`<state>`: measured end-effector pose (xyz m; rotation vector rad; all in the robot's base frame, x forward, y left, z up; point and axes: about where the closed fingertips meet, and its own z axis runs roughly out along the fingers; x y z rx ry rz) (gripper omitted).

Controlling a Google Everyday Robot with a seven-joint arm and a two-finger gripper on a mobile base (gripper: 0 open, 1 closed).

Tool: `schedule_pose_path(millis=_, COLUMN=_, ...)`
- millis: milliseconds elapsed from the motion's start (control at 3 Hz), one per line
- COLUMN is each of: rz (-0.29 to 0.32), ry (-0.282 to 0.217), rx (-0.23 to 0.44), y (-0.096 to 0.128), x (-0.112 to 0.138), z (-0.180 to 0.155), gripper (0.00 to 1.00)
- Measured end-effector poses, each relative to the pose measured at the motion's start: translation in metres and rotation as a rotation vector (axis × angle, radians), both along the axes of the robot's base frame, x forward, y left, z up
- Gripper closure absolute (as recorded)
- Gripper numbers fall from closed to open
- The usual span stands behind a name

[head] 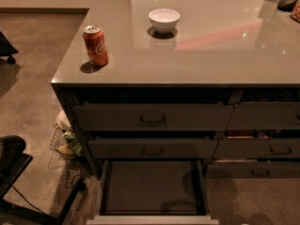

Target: Close bottom drawer

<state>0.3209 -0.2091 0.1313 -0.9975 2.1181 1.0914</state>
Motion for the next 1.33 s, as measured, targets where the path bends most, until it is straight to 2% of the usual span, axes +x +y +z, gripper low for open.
schedule_pose_path(millis=333, rz=0.016, ry=-0.031, rx=0.01, y=0.001, x=0.045, z=-0.017, gripper=1.0)
schedule_pose_path(millis=667, rz=0.016, ry=-0.031, rx=0.01, y=0.002, x=0.044, z=-0.017, gripper=1.0)
schedule_pose_path(millis=1333, rz=0.056, ry=-0.14, rx=-0.037, y=0.01, x=0.15, z=0.011, gripper=1.0)
